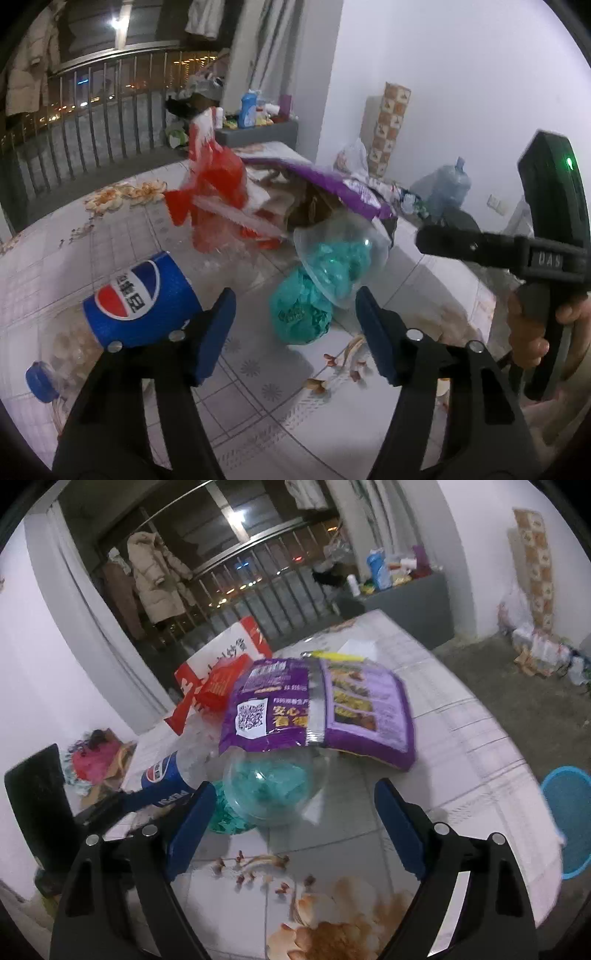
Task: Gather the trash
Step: 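Grasp the teal bag with the left tool while the right grasps the clear cup, then carry the teal bag and clear cup over the blue wastebasket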
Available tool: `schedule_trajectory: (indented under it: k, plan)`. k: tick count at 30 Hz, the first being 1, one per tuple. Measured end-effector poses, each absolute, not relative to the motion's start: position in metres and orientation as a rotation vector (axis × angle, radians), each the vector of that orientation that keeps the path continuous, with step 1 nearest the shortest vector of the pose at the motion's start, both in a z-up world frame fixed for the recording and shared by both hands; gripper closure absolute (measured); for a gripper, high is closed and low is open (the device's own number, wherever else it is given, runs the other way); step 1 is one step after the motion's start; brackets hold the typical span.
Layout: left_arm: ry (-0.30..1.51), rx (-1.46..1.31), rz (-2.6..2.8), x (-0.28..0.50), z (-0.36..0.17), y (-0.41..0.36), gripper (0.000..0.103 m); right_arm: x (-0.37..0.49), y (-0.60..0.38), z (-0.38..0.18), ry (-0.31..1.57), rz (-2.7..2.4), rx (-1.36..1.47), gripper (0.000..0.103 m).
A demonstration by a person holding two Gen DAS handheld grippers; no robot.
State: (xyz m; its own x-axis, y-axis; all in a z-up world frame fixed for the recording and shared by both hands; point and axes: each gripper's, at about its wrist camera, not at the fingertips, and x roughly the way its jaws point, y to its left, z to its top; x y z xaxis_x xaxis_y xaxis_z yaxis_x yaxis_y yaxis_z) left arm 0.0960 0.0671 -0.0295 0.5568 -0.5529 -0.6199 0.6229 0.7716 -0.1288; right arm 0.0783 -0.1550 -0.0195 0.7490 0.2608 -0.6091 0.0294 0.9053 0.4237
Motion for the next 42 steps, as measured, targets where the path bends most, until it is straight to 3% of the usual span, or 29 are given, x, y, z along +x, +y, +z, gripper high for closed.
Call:
schedule_trajectory:
  k: [19,25,30,42]
  plan:
    - [0.818,0.135,-0.709,0.123,-0.061,0.051,0.077,0.12,-0.149,-0.048,0.741,0.232,0.506,0.017]
    - [0.822,0.134,-0.709,0.123,-0.062,0.05,0.082,0.127,-0.142,-0.051,0.757,0.257,0.5,0.018]
    - [0.811,0.138,-0.71,0.122,-0.061,0.049,0.085,0.13,-0.141,-0.052,0.773,0.256,0.504,0.035]
    - [0.809,0.135,-0.706,0.109,-0.051,0.057,0.088,0.106,-0.149,-0.045,0.771,0.271,0.518,0.036]
